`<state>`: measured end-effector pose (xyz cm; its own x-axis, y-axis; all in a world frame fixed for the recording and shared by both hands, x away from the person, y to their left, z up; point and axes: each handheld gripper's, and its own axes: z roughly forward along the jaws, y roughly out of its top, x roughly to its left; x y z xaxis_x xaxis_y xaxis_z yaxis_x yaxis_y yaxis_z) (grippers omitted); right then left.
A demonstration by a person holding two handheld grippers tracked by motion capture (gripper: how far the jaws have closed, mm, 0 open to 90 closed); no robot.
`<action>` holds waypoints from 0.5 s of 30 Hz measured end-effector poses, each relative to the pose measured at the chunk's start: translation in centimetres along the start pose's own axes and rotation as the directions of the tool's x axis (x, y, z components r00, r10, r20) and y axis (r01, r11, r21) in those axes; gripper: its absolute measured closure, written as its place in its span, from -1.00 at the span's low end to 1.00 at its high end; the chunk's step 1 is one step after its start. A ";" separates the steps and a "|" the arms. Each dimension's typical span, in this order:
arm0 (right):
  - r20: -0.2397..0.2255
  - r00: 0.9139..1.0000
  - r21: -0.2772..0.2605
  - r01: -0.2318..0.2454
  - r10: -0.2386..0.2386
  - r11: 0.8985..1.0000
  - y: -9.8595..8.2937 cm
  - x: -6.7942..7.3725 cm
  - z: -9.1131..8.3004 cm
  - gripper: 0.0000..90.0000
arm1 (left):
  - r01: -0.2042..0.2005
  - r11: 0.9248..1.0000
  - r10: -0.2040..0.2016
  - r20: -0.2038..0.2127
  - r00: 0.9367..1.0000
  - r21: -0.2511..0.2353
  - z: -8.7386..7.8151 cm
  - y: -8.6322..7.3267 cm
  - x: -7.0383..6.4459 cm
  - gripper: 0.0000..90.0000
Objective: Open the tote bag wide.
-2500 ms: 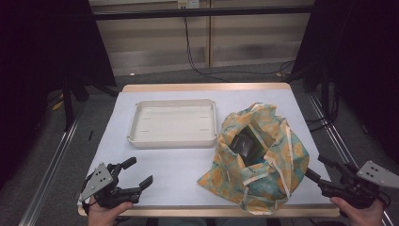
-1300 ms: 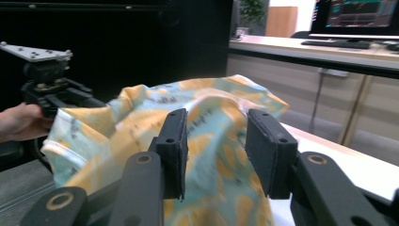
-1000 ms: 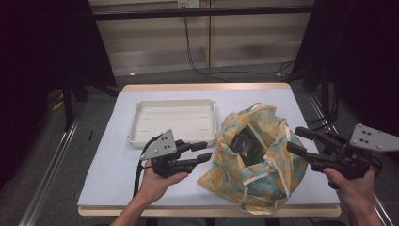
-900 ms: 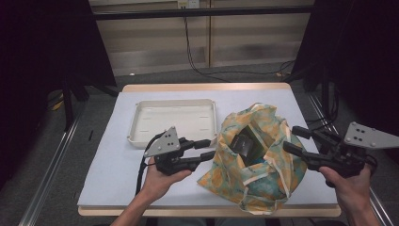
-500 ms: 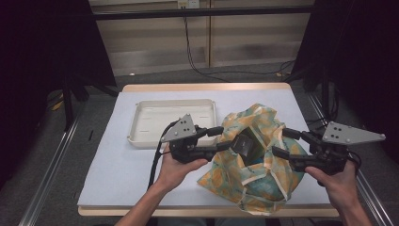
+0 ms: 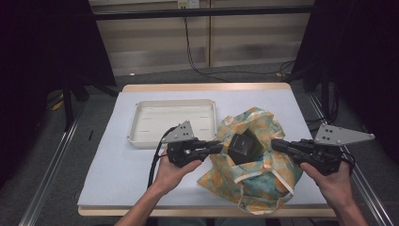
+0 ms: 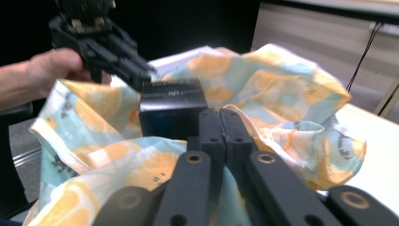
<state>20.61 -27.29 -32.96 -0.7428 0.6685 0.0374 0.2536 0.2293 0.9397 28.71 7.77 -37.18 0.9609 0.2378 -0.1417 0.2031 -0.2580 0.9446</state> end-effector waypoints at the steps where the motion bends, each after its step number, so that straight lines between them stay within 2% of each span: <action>1: 0.014 1.000 -0.021 0.001 0.000 1.000 0.1 0.0 -0.5 1.00 | -0.004 1.000 0.004 0.003 1.000 0.012 -0.1 -0.1 0.0 0.95; 3: 0.020 1.000 -0.039 -0.001 0.002 0.999 0.2 -0.1 -0.9 1.00 | -0.010 1.000 0.009 0.002 1.000 0.027 -0.4 -0.2 0.0 0.96; 4: 0.054 0.999 -0.066 -0.001 0.004 0.998 0.3 -0.2 -2.0 1.00 | -0.003 1.000 0.003 0.008 1.000 0.021 -0.5 -0.3 0.0 0.97; 7: 0.087 0.996 -0.105 -0.002 0.011 0.994 0.2 -0.3 -3.9 1.00 | -0.002 1.000 0.002 0.002 1.000 0.031 -1.2 -0.5 -0.1 0.97; 8: 0.087 0.996 -0.105 -0.002 0.011 0.994 0.2 -0.3 -3.9 1.00 | -0.004 0.999 0.004 -0.001 1.000 0.034 -1.4 -0.6 -0.2 0.97; 9: 0.100 0.995 -0.108 0.002 0.009 0.994 0.1 -0.4 -4.6 1.00 | 0.000 0.999 0.000 -0.008 1.000 0.044 -1.6 -0.7 -0.3 0.97; 10: 0.105 0.994 -0.118 0.004 0.009 0.993 -0.1 -0.5 -5.2 1.00 | 0.009 0.999 -0.009 0.004 1.000 0.035 -1.7 -0.8 -0.3 0.98; 11: 0.132 0.991 -0.122 0.001 0.015 0.993 -0.5 -0.4 -6.3 1.00 | 0.005 0.999 -0.005 0.002 1.000 0.044 -1.8 -0.9 -0.3 0.98; 13: 0.132 0.991 -0.125 -0.005 0.021 0.992 -0.8 -0.3 -6.8 1.00 | 0.011 0.999 -0.012 0.009 1.000 0.046 -1.9 -1.1 -0.5 0.98; 14: 0.154 0.988 -0.122 0.002 0.017 0.993 -1.1 -0.2 -7.2 1.00 | 0.014 0.999 -0.015 0.013 1.000 0.047 -1.9 -1.2 -0.5 0.98; 15: 0.157 0.987 -0.125 -0.001 0.020 0.992 -1.4 -0.1 -7.6 1.00 | 0.008 0.998 -0.008 0.012 1.000 0.058 -1.8 -1.3 -0.5 0.98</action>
<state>15.63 -33.03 -31.67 -0.6309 0.7759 0.0026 0.1749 0.1390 0.9747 27.61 9.70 -37.76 0.9614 0.2285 -0.1533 0.2210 -0.3096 0.9248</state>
